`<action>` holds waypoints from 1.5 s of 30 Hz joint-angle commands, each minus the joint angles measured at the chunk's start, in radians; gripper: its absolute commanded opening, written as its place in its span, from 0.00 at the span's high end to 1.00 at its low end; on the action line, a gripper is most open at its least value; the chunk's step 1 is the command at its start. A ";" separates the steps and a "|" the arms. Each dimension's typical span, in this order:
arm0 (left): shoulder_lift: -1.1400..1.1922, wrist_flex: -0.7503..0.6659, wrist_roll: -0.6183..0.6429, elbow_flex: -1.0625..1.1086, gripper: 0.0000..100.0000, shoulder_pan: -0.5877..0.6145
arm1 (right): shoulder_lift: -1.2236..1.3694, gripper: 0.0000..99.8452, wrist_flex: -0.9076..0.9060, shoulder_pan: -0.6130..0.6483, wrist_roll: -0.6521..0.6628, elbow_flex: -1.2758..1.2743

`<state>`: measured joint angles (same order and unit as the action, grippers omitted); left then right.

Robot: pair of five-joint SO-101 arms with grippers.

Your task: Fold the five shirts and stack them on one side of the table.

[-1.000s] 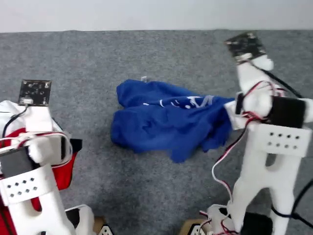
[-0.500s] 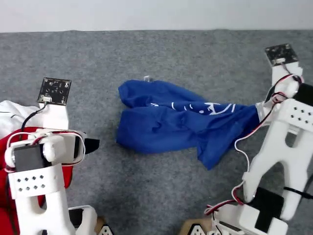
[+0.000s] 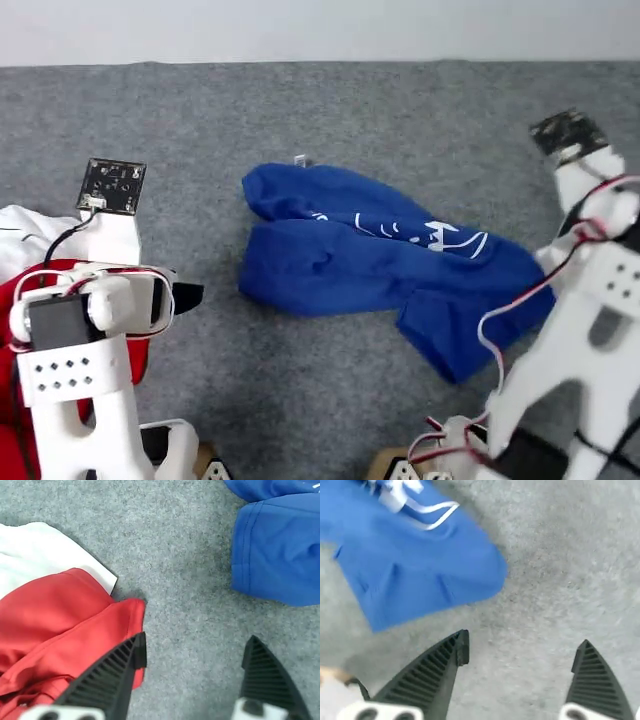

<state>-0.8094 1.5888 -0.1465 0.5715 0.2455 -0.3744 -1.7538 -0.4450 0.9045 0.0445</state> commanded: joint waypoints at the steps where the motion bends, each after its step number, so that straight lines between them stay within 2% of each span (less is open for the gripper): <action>1: -0.018 -0.021 0.003 -0.008 0.69 0.075 | -0.151 0.73 -0.044 -0.016 0.074 -0.158; 6: -0.017 -0.041 0.002 -0.007 0.69 0.261 | -0.348 0.78 -0.044 0.021 0.084 -0.482; 10: -0.018 -0.049 -0.020 -0.008 0.69 0.384 | -0.489 0.78 -0.044 0.117 0.074 -0.738; 12: -0.018 -0.049 -0.025 -0.005 0.69 0.414 | -0.533 0.78 -0.031 0.174 0.026 -0.839; 18: -0.018 -0.046 -0.020 -0.001 0.69 0.423 | -0.472 0.78 0.025 0.326 -0.063 -0.833; 26: -0.011 -0.100 -0.021 0.028 0.69 0.423 | -0.185 0.78 0.119 0.470 -0.305 -0.862; 35: -0.011 -0.100 -0.025 0.031 0.69 0.423 | -0.027 0.78 0.271 0.469 -0.313 -0.865; 45: -0.011 -0.163 -0.026 0.074 0.69 0.423 | 0.162 0.78 0.449 0.467 -0.313 -0.908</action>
<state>-0.8094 1.4477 -0.1573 0.6498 0.6659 -0.2624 -1.3472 0.0169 0.6007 -0.8654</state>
